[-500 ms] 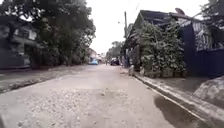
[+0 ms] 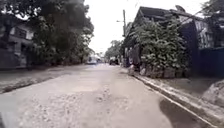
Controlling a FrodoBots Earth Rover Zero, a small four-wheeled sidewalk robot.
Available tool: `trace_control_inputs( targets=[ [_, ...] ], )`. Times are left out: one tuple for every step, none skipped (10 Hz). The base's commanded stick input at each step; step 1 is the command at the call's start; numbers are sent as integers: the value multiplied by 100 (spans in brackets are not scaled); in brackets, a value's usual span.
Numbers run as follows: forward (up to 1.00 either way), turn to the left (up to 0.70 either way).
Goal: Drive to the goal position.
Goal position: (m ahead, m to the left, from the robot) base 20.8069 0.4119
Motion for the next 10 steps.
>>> trace_control_inputs(
  targets=[
    [100,27],
    [100,27],
    [100,27],
    [100,27],
    [100,27],
    [100,27],
    [100,27],
    [100,5],
    [100,0],
    [100,0]
  ],
)
